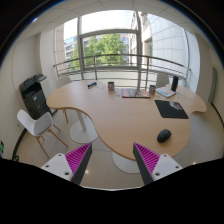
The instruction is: Arrange mouse
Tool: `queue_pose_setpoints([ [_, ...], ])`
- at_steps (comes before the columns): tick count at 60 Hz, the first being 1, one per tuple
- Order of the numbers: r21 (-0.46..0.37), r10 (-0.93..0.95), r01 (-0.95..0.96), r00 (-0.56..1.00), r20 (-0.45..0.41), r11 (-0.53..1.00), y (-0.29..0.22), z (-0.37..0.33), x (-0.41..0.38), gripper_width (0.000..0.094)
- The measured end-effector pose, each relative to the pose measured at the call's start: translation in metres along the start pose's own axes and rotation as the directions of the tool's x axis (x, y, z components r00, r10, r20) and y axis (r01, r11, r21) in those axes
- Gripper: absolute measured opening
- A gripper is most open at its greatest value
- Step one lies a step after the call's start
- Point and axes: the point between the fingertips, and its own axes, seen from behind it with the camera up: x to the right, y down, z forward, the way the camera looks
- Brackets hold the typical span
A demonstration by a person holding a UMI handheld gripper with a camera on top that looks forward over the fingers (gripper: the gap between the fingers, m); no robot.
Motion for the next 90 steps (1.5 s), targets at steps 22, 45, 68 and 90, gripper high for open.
queue_pose_setpoints([
  [22, -0.105, 0.026, -0.038, 0.993, -0.116, 0.994, 0.071, 0.035, 0.115, 0.0846],
  [45, -0.050, 0.129, -0.142, 0.969, -0.211, 0.989, 0.077, 0.186, 0.272, 0.0847],
  [68, -0.048, 0.129, -0.135, 0.984, -0.123, 0.990, 0.026, 0.270, 0.287, 0.0742],
  [90, -0.101, -0.010, 0.001, 0.996, -0.092, 0.995, 0.017, 0.275, 0.276, 0.0395],
])
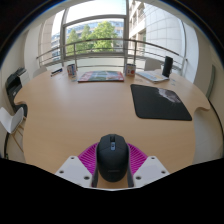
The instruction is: Arrange mouse
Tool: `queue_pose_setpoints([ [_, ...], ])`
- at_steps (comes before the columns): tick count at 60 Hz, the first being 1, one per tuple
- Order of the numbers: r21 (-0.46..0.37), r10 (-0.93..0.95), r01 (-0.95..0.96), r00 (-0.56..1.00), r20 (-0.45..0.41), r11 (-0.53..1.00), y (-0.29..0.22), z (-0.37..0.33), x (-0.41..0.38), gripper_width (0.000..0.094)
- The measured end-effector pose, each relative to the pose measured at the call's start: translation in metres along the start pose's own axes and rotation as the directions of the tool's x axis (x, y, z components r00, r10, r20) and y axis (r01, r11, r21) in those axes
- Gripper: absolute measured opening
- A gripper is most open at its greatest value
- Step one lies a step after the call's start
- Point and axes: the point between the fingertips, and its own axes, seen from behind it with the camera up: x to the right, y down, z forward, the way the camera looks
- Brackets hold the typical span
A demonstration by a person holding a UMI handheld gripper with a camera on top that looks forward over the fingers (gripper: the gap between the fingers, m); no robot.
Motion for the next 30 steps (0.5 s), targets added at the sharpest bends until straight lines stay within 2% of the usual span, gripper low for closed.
queue_pose_setpoints([
  [5, 0.055, -0.033, 0.030, 0.998, 0.045, 0.998, -0.034, -0.022, -0.015, 0.0387],
  [11, 0.174, -0.048, 0.027, 0.992, 0.117, 0.984, -0.107, -0.060, -0.028, 0.0387],
  [17, 0.307, -0.041, -0.002, 0.990, 0.132, 0.952, -0.189, -0.085, -0.007, 0.0386],
  [21, 0.367, -0.009, -0.041, 0.991, 0.132, 0.929, -0.242, -0.087, 0.025, 0.0386],
  [26, 0.406, 0.023, -0.062, 0.995, 0.098, 0.912, -0.277, -0.061, 0.085, 0.0383],
  [30, 0.370, 0.052, -0.072, 0.997, 0.063, 0.926, -0.287, -0.016, 0.127, 0.0384],
])
